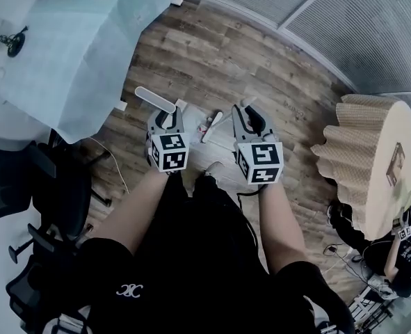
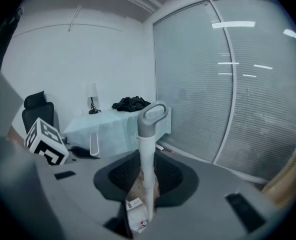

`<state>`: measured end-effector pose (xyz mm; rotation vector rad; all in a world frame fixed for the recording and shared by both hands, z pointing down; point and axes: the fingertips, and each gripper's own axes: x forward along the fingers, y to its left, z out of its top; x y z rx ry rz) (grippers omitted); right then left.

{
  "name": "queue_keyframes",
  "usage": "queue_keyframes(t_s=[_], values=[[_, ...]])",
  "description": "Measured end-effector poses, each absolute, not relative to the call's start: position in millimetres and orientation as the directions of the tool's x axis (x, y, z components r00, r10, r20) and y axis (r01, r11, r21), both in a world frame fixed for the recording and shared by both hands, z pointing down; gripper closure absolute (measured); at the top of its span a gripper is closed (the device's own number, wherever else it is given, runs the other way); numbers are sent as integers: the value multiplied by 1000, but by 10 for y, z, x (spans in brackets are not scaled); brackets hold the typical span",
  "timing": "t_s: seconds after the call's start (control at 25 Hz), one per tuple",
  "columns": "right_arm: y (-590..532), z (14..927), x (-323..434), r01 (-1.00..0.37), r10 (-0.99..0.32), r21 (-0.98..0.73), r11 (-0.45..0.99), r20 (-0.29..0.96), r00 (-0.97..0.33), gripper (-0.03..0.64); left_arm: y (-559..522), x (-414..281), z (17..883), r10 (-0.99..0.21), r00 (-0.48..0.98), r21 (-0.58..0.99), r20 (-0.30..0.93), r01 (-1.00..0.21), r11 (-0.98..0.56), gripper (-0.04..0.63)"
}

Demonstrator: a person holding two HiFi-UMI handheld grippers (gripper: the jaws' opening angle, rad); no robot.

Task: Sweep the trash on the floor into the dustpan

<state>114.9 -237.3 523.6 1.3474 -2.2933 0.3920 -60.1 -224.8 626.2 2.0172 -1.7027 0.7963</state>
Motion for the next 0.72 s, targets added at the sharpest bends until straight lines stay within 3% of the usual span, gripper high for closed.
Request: queue_keyframes(t_s=[0.28,0.72], values=[[-2414,5079,849,-868,-760,-25,496,472,-447,518,-2171,-642,6255,-766,126,-60,631,-976,-210,488],[-2214,5006,1113,-887,-783,-13,462,464,-415,518,-2151,-621,6284,-767,136,-62,627,-973,-224,488]])
